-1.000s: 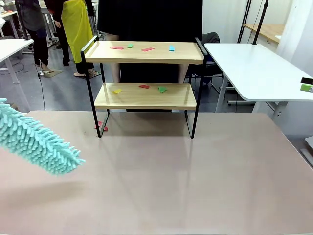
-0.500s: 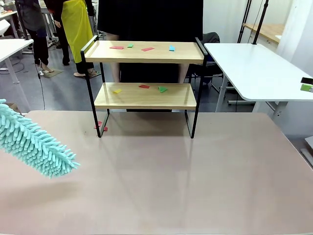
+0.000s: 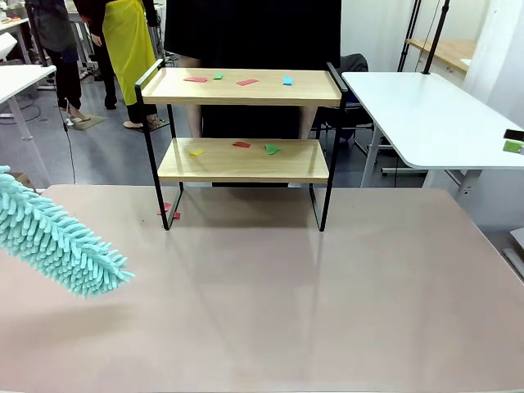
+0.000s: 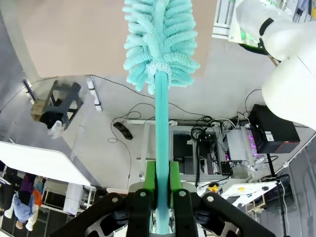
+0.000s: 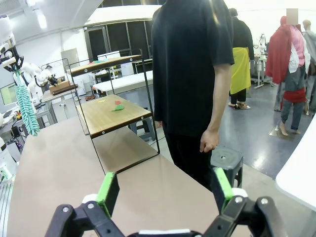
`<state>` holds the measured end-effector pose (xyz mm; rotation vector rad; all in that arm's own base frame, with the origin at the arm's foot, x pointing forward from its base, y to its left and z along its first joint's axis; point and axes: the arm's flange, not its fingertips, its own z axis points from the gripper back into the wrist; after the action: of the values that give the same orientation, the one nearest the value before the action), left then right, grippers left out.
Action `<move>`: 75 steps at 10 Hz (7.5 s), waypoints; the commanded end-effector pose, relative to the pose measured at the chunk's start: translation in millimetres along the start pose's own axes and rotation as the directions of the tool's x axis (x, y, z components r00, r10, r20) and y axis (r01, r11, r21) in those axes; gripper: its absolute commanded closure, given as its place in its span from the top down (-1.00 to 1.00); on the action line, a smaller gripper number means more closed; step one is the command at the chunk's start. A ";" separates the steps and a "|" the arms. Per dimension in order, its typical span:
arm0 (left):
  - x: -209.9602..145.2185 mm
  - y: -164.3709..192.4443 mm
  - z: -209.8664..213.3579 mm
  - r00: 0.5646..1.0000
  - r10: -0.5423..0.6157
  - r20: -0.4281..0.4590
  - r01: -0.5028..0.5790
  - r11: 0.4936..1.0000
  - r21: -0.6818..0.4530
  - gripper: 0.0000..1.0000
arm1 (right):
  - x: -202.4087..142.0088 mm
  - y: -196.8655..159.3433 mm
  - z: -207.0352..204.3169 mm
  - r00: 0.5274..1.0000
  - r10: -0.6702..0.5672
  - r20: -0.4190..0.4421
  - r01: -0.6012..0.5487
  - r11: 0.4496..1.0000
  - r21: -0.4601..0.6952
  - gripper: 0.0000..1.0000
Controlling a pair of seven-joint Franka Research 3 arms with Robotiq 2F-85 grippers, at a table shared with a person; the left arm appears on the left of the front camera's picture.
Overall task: Clean the shelf.
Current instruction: Clean the specific section of the Shelf indicated by the human with the Duster.
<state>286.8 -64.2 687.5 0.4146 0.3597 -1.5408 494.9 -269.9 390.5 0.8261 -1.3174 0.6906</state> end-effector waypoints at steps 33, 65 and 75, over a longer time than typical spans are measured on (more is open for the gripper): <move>74.8 5.9 -20.7 0.668 0.410 0.621 -0.261 0.911 -0.320 -0.74 | 2.6 0.7 -1.9 1.000 0.006 -0.001 -0.006 1.000 0.002 1.00; 412.3 127.7 33.9 -0.137 0.927 0.350 -0.667 0.174 -0.724 -0.74 | 2.6 0.7 -1.9 1.000 0.006 -0.001 -0.006 1.000 0.002 1.00; 409.7 136.6 0.7 -0.074 0.957 0.280 -0.721 0.143 -0.678 -0.74 | 2.6 0.7 -1.9 1.000 0.006 -0.001 -0.006 1.000 0.002 1.00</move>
<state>422.7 -437.6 499.9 -0.2949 -0.3386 -0.1245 495.0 -269.7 390.6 0.8264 -1.3178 0.6910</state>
